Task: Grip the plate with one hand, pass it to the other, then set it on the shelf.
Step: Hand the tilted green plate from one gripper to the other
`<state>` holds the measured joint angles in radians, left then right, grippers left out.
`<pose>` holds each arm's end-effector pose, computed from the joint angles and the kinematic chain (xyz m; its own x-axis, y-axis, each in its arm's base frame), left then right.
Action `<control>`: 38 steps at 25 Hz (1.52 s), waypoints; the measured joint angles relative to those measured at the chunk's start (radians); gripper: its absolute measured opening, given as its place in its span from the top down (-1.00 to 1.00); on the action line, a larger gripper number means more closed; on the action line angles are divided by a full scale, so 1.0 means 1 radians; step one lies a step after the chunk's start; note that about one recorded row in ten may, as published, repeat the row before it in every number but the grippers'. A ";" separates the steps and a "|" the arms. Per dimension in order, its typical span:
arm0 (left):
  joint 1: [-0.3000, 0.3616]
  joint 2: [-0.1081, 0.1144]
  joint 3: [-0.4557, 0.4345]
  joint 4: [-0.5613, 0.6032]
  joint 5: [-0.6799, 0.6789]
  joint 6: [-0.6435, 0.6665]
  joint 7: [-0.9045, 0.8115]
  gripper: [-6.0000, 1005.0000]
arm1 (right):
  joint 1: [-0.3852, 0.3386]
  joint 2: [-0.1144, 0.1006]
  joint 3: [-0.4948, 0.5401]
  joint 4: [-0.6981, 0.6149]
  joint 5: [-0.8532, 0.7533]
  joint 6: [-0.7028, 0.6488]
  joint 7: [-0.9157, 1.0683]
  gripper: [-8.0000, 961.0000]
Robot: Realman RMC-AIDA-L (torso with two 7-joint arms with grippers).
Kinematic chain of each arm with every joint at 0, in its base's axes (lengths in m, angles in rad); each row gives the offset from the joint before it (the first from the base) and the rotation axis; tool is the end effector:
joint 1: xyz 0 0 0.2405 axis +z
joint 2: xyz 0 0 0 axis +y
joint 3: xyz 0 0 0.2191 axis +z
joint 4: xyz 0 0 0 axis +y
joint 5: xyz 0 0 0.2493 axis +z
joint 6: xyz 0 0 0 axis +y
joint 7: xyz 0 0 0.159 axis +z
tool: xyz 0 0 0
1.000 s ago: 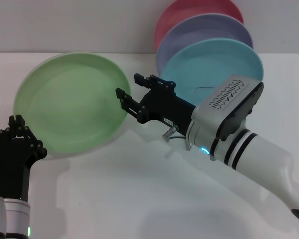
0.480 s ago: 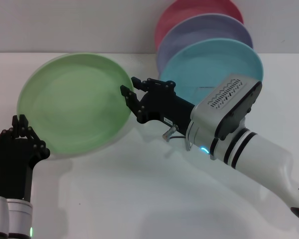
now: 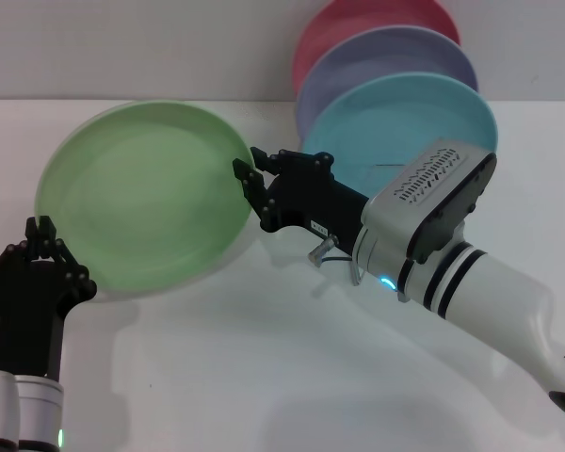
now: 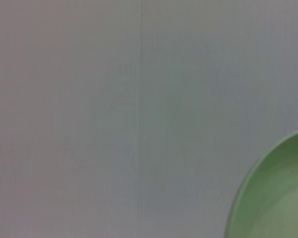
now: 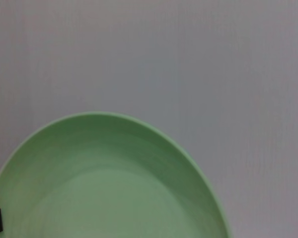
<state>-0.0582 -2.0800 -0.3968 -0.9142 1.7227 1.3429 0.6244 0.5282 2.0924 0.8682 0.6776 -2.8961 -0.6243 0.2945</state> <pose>-0.2339 0.2481 -0.0839 0.7054 -0.0547 0.7067 0.7085 0.0841 -0.7007 0.1388 0.3695 -0.1447 0.7656 -0.0652 -0.6401 -0.4854 -0.7115 -0.5081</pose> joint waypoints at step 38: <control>-0.014 0.000 0.000 0.003 -0.005 -0.006 0.005 0.93 | 0.001 0.000 -0.001 -0.001 0.037 0.008 -0.011 0.79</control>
<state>-0.0721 -2.0800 -0.3973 -0.9111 1.7179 1.3372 0.6290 0.5293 2.0923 0.8667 0.6765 -2.8588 -0.6167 0.2830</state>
